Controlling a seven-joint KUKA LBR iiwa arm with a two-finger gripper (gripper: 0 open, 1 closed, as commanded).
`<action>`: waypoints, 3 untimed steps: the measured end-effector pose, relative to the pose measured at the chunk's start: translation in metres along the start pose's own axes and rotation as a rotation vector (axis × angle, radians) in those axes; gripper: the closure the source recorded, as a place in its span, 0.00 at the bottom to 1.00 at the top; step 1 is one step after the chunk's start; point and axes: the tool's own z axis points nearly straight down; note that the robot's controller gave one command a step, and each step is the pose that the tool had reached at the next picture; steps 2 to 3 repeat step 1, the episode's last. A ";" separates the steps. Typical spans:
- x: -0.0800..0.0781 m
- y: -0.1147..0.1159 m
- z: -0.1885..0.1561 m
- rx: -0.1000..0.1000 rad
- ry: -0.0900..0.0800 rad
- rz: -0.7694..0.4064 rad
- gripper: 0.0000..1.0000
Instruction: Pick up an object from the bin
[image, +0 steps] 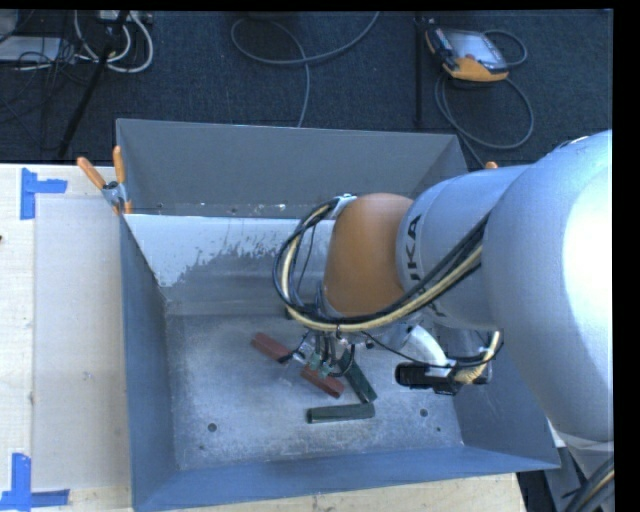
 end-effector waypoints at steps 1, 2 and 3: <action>0.001 -0.001 -0.016 0.003 0.003 -0.001 1.00; 0.001 -0.001 -0.016 0.003 0.003 -0.001 1.00; 0.001 -0.001 -0.016 0.003 0.003 -0.001 1.00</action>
Offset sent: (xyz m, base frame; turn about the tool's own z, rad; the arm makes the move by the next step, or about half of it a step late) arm 0.0000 0.0000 0.0112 0.0000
